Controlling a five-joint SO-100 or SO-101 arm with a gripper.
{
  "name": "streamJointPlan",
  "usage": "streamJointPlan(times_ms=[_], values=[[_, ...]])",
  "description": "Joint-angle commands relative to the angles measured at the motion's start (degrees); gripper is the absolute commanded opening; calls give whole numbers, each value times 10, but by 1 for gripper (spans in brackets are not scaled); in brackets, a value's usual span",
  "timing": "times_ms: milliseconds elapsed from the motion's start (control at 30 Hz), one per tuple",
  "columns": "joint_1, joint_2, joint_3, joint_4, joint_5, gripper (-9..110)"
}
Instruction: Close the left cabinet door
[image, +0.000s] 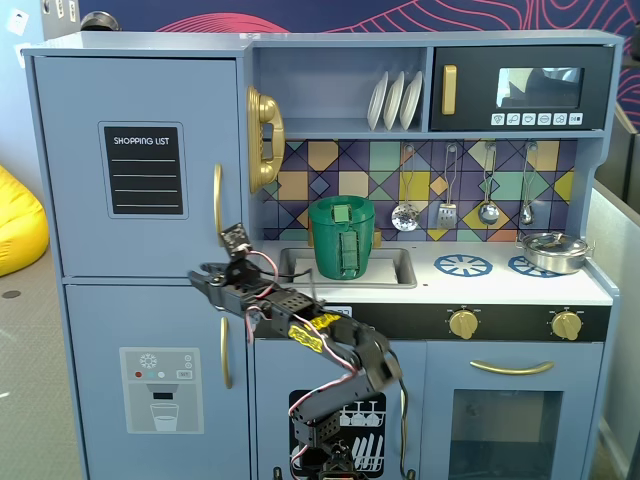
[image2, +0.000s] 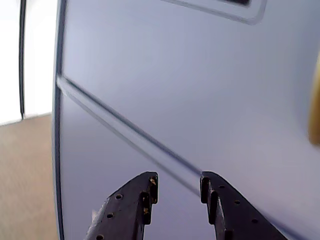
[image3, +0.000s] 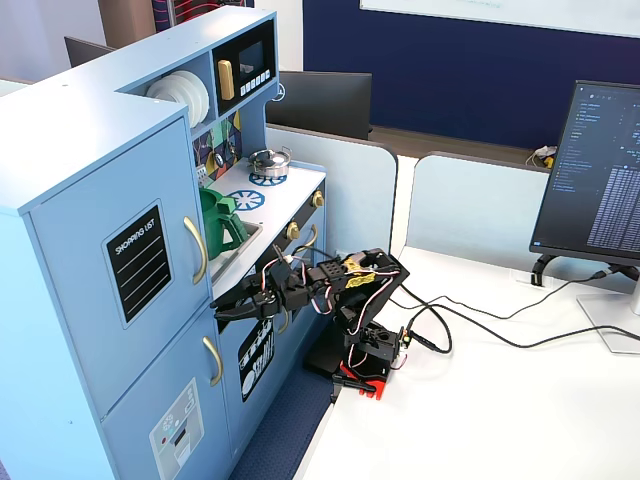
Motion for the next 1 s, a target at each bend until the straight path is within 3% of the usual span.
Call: streamJointPlan(times_ms=[0, 467, 967], values=[[55, 102, 3, 122, 22, 0], [392, 293, 128, 530, 88, 0], [500, 400, 343, 671, 177, 0]])
